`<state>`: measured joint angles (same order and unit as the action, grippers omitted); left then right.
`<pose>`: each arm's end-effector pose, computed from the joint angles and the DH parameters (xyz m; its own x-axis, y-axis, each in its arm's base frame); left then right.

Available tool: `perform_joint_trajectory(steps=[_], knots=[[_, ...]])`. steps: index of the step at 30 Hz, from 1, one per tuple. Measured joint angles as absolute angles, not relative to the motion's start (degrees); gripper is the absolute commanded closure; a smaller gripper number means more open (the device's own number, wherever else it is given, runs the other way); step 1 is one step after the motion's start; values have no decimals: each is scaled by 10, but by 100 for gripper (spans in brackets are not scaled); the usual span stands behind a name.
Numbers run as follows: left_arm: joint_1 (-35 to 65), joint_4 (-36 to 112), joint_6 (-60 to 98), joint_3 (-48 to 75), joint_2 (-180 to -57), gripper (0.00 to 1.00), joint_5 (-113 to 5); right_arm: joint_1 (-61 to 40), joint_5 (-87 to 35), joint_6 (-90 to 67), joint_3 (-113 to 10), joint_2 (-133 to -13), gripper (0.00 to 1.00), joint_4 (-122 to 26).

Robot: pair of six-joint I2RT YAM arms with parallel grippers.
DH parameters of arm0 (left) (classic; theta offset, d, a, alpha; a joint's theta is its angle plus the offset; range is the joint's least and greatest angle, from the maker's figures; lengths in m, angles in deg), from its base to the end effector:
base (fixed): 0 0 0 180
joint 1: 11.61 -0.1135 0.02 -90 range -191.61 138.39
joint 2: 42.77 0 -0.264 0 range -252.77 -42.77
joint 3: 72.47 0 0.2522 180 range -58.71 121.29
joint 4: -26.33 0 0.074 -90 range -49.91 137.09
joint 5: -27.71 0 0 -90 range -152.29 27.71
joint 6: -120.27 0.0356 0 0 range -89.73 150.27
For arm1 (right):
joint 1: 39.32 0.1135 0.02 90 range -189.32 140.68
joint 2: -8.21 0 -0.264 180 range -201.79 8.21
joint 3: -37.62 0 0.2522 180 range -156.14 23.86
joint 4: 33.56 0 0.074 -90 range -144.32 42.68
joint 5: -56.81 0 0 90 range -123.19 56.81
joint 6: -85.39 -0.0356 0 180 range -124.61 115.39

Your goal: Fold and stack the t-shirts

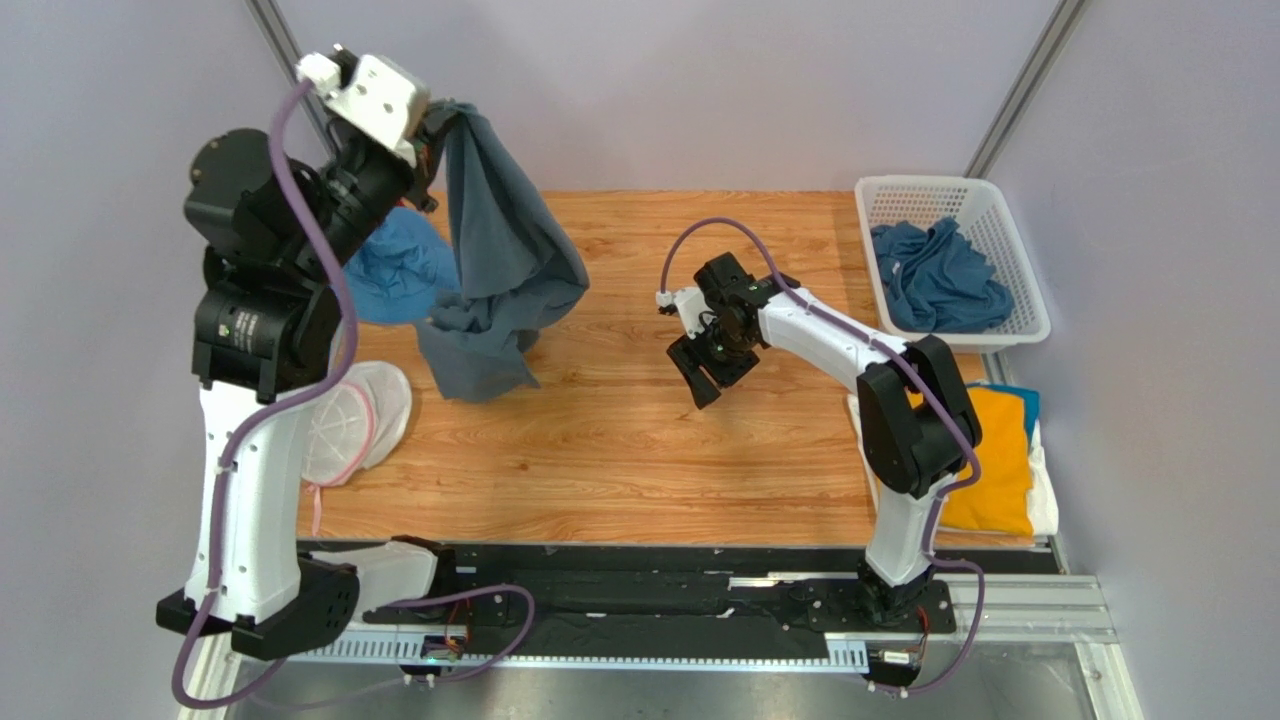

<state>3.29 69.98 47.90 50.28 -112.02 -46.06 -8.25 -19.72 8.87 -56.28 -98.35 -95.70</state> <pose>0.1744 -0.0567 0.5816 0.3129 0.2177 -0.9245 0.4388 0.8301 0.3440 0.3125 0.1979 0.2065 -0.6746 -0.6711 -0.3074 -0.7316 0.6633 0.1575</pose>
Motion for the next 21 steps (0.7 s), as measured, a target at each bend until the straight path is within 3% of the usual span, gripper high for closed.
perform_joint_trajectory(steps=[9, 21], knots=[[67, 756, 420, 749, -1252, 100, -502, -82, -201, 87, -562, -990, 39, -945], [148, 789, 488, 820, -1383, 100, -726, -82, -208, 87, -556, -990, 39, -938]])
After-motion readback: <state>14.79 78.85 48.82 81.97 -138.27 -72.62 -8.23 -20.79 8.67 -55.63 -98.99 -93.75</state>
